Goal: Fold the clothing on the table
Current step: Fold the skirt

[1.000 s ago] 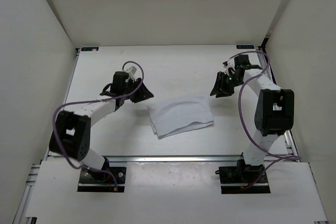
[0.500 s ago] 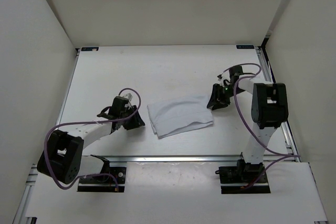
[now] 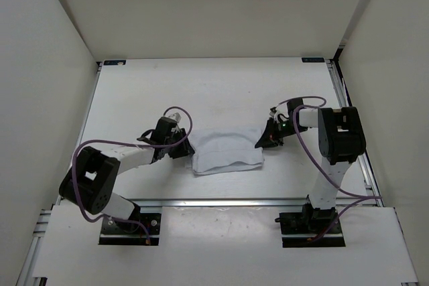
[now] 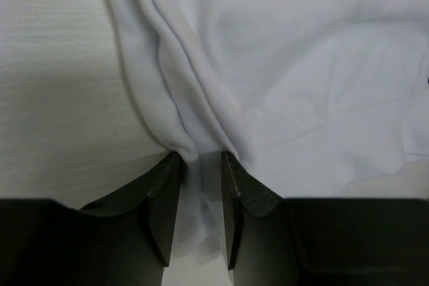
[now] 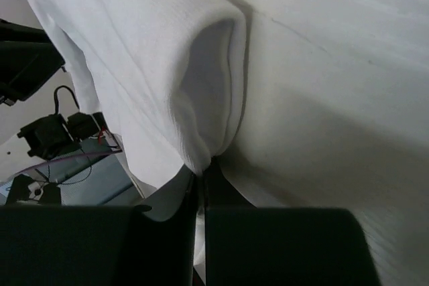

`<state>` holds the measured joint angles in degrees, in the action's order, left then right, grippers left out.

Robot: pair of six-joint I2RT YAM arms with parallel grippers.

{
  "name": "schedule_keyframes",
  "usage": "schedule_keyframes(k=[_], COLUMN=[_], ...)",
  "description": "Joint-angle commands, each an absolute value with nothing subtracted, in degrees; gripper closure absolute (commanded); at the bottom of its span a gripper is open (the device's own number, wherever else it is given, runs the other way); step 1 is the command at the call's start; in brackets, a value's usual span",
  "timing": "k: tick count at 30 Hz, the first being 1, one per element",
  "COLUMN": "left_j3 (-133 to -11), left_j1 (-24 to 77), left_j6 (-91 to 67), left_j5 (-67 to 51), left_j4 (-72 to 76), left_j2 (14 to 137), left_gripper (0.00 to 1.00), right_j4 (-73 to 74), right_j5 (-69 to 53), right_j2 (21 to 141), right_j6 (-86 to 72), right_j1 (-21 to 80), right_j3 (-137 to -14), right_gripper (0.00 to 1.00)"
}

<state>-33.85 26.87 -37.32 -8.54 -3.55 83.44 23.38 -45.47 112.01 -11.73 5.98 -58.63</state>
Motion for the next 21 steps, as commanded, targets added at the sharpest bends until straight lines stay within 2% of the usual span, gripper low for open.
schedule_keyframes(k=[1,9,14,21], left_j3=[-33.83,-40.69,-42.71,-42.1], left_j1=[28.12,35.24,36.65,36.04], left_j6=[-37.44,-37.0,-37.09,-36.83], left_j5=[-8.35,-11.78,-12.39,-12.31], left_j4=[-4.83,-5.97,-6.24,-5.98], left_j2=[86.48,92.02,92.2,92.02], left_gripper=[0.58,0.6,0.59,0.58], right_j4=[18.55,27.59,30.05,31.38], right_j5=[-43.43,-31.56,-30.58,-30.41], right_j2=[110.66,105.38,103.1,99.5], right_j6=[-12.57,-7.83,-6.77,-8.35], right_j1=[5.28,-3.42,-8.08,-2.21], right_j3=[-55.82,-58.44,-61.08,-66.26], right_gripper=[1.0,1.0,1.0,1.0])
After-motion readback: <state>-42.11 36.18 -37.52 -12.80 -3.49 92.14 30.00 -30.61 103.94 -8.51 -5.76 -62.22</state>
